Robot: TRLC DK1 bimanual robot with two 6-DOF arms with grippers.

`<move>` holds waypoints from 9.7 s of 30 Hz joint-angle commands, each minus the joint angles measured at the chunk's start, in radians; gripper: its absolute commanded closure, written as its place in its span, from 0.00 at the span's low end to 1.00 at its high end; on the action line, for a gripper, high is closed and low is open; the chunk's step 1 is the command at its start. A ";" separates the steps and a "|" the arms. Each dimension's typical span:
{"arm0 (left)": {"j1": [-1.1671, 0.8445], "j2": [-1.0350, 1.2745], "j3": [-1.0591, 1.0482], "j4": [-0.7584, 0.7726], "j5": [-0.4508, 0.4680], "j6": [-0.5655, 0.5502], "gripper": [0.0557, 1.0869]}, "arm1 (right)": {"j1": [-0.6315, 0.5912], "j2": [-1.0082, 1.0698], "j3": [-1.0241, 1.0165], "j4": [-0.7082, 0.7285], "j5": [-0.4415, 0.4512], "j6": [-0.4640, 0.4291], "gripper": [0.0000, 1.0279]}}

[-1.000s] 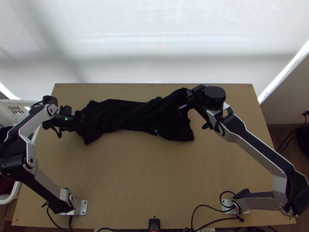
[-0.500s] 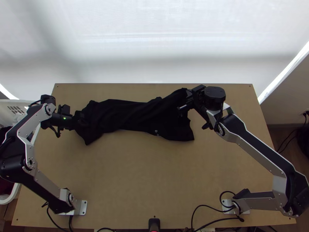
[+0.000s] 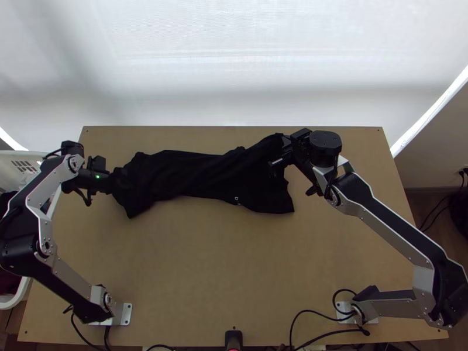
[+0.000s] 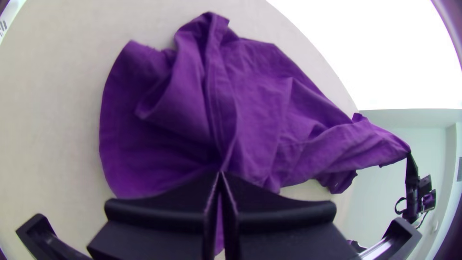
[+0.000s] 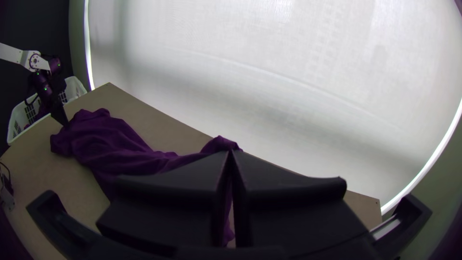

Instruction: Fold the t-shirt

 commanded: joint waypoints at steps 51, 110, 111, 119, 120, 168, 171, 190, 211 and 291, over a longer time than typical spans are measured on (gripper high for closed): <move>0.022 -0.352 0.893 0.282 -0.413 -0.396 0.96 | -0.332 0.072 1.014 -0.270 0.093 0.161 0.97; -0.025 -0.304 -0.227 0.532 -0.209 -0.427 0.96 | -0.381 -0.185 -0.224 -0.077 -0.045 0.381 0.97; -0.025 -0.266 -0.204 0.521 -0.209 -0.420 0.96 | -0.385 -0.150 -0.208 -0.075 -0.050 0.381 0.97; -0.045 -0.074 -0.072 0.524 -0.246 -0.402 0.96 | -0.408 0.071 -0.106 -0.025 -0.050 0.390 0.97; -0.047 -0.051 -0.054 0.522 -0.249 -0.402 0.96 | -0.410 0.092 -0.092 -0.023 -0.050 0.392 0.97; -0.164 -0.203 0.224 0.292 -0.425 -0.287 0.05 | -0.461 0.095 0.306 -0.623 -0.087 0.511 0.04; -0.167 -0.278 0.198 0.229 -0.422 -0.282 0.05 | -0.471 0.037 0.276 -0.799 -0.122 0.559 0.04; -0.243 -0.498 0.073 0.151 -0.422 -0.270 0.05 | -0.513 -0.385 -0.352 -0.838 -0.314 0.520 0.16; -0.243 -0.508 0.069 0.131 -0.424 -0.262 0.05 | -0.478 -0.244 -0.565 -0.643 -0.361 0.473 0.49; -0.955 -0.357 -0.408 -0.283 -0.873 -0.184 0.40 | -0.422 -0.254 -0.585 -0.548 -0.334 0.500 0.97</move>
